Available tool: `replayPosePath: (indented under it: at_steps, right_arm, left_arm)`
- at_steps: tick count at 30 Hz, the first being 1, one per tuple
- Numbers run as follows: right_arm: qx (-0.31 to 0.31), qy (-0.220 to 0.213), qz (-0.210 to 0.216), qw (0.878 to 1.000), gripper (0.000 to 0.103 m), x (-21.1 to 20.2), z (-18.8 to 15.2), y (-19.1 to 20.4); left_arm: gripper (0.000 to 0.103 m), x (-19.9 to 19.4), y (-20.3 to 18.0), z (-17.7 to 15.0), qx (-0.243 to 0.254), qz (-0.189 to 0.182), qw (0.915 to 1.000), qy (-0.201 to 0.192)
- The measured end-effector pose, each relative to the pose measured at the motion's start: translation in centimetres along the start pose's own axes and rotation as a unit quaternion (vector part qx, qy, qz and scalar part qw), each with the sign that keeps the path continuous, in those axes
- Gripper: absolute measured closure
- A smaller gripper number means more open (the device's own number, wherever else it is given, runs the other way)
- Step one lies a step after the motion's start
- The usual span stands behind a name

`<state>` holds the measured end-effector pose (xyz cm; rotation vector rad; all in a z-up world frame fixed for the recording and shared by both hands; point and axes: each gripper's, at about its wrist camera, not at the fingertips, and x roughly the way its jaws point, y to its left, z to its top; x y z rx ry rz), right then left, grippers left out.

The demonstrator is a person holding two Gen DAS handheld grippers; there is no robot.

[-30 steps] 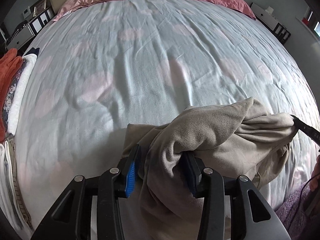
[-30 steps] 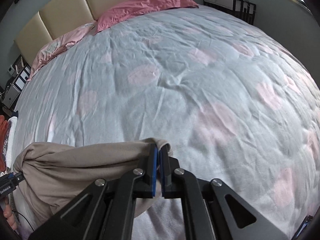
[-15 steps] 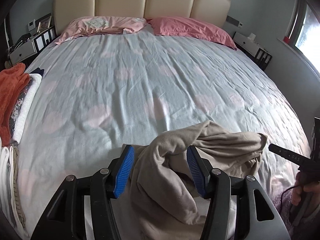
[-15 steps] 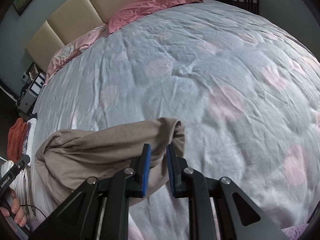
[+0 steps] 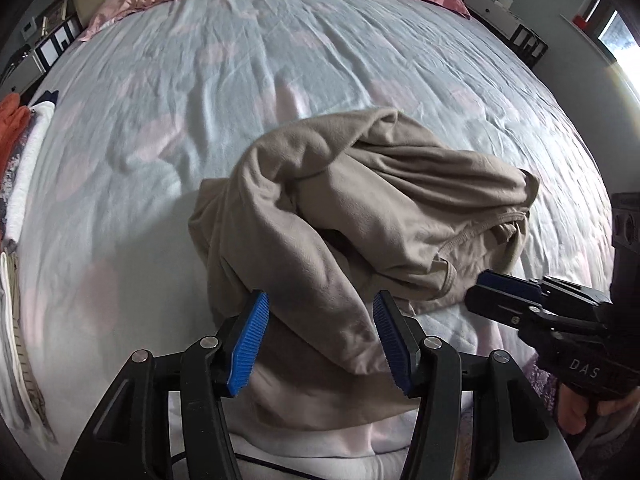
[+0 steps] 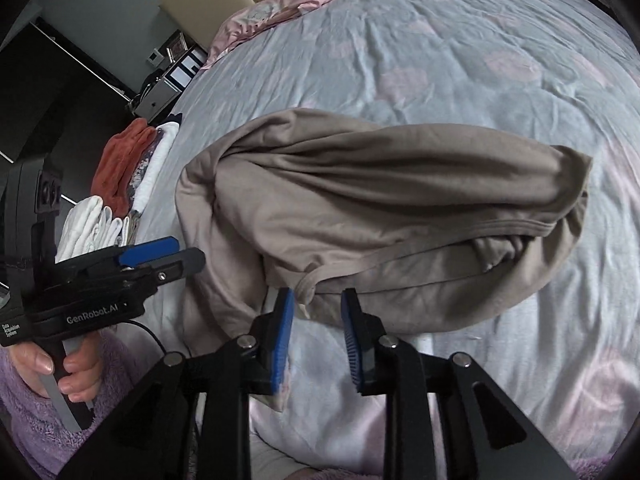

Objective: Fold clothes

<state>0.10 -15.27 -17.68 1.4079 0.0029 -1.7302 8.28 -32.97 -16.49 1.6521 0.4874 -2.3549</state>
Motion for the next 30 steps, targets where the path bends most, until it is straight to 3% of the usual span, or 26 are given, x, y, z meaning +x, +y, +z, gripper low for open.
replayPosePath:
  at_steps: [5, 8, 9, 10, 11, 13, 16, 22, 27, 30]
  right_arm:
    - [0.012, 0.026, 0.009, 1.0, 0.072, 2.6, 0.4, -0.2]
    - [0.014, 0.034, 0.026, 0.999, 0.074, 3.7, 0.8, -0.3]
    - [0.013, 0.038, 0.031, 0.999, 0.079, 4.1, 0.9, -0.3]
    - [0.011, 0.041, 0.032, 0.999, 0.086, 4.3, 0.9, -0.3]
    - [0.009, 0.039, 0.032, 0.999, 0.089, 4.3, 0.9, -0.2]
    - [0.002, 0.025, 0.034, 0.999, 0.096, 3.7, 0.9, 0.0]
    - [-0.009, -0.016, 0.042, 0.999, 0.097, 1.9, 1.4, 0.2]
    - [0.0, -0.088, 0.061, 0.994, 0.098, -1.8, 3.3, -0.4]
    - [0.04, -0.107, 0.078, 0.99, 0.098, -2.4, 5.2, -2.5]
    - [0.052, -0.089, 0.069, 0.992, 0.098, -1.3, 5.2, -3.6]
  left_arm:
    - [0.047, 2.0, -0.9, -0.2, 0.018, 0.034, 0.9986, 0.035]
    - [0.064, 2.5, -0.3, -0.2, 0.007, 0.035, 0.9983, 0.045]
    - [0.07, 2.5, 0.0, -0.1, 0.0, 0.034, 0.9984, 0.044]
    - [0.076, 2.3, 0.3, 0.0, -0.008, 0.032, 0.9987, 0.038]
    - [0.077, 2.1, 0.6, 0.1, -0.016, 0.029, 0.9989, 0.033]
    - [0.089, 1.1, 1.1, 0.3, -0.027, 0.029, 0.9992, 0.008]
    - [0.092, -1.0, 1.6, 1.0, -0.027, 0.054, 0.9972, -0.045]
    - [0.094, -5.9, 3.5, 3.6, -0.021, 0.152, 0.9764, -0.151]
    - [0.09, -4.8, 2.6, 3.4, 0.015, 0.176, 0.9711, -0.16]
    - [0.069, -4.1, 2.0, 3.3, 0.036, 0.19, 0.967, -0.166]
